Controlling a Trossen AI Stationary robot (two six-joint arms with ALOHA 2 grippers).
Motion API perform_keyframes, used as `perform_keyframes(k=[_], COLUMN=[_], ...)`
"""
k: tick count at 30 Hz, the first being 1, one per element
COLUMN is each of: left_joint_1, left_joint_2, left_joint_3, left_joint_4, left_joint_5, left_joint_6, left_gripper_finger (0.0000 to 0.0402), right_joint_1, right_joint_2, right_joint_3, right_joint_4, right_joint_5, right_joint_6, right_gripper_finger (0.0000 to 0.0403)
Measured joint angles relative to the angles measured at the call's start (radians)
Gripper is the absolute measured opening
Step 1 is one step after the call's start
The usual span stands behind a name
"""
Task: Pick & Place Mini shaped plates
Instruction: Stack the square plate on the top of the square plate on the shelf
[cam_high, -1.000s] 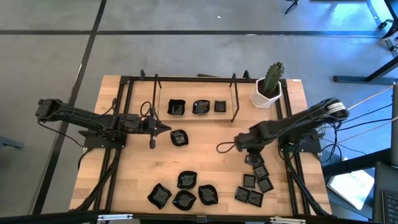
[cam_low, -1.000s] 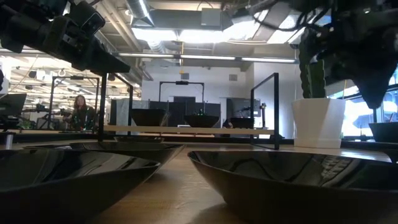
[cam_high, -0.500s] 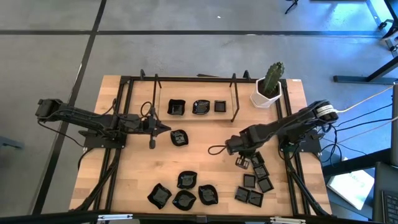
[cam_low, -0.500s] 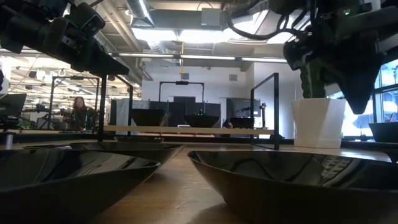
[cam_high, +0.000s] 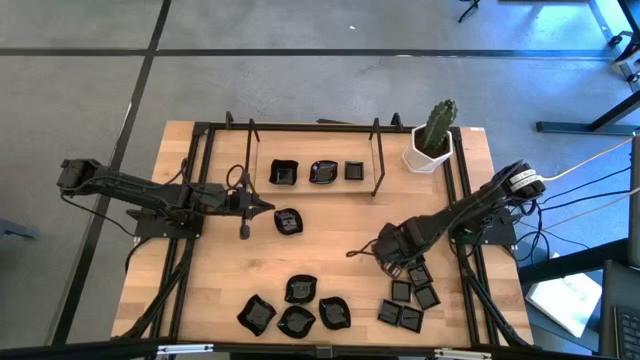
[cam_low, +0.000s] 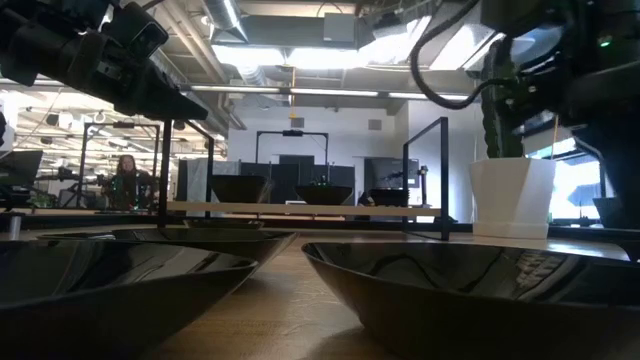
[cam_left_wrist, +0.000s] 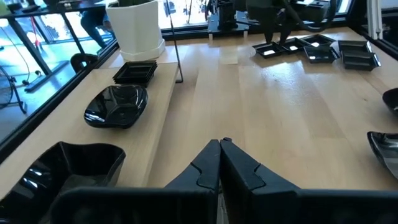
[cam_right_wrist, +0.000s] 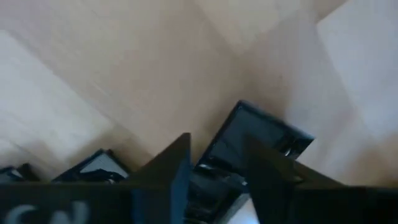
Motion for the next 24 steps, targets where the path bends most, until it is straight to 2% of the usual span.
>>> perform_keyframes(k=[4,8,15,24], left_joint_1=[0.0,0.0,0.0,0.0], left_joint_2=[0.0,0.0,0.0,0.0], left_joint_3=[0.0,0.0,0.0,0.0], left_joint_4=[0.0,0.0,0.0,0.0], left_joint_5=[0.001,0.0,0.0,0.0], left_joint_6=[0.045,0.089,0.13,0.13], left_gripper_finger=[0.0005,0.0008,0.0004,0.0004], right_joint_1=[0.019,0.029,0.029,0.029], right_joint_2=[0.0,0.0,0.032,0.129], right_joint_3=[-0.004,-0.004,-0.004,-0.004], right_joint_4=[0.008,0.0,-0.016,-0.022], right_joint_5=[0.021,0.024,0.024,0.007], right_joint_6=[0.106,0.193,0.227,0.184], right_gripper_finger=[0.0192,0.0212,0.0195,0.0163])
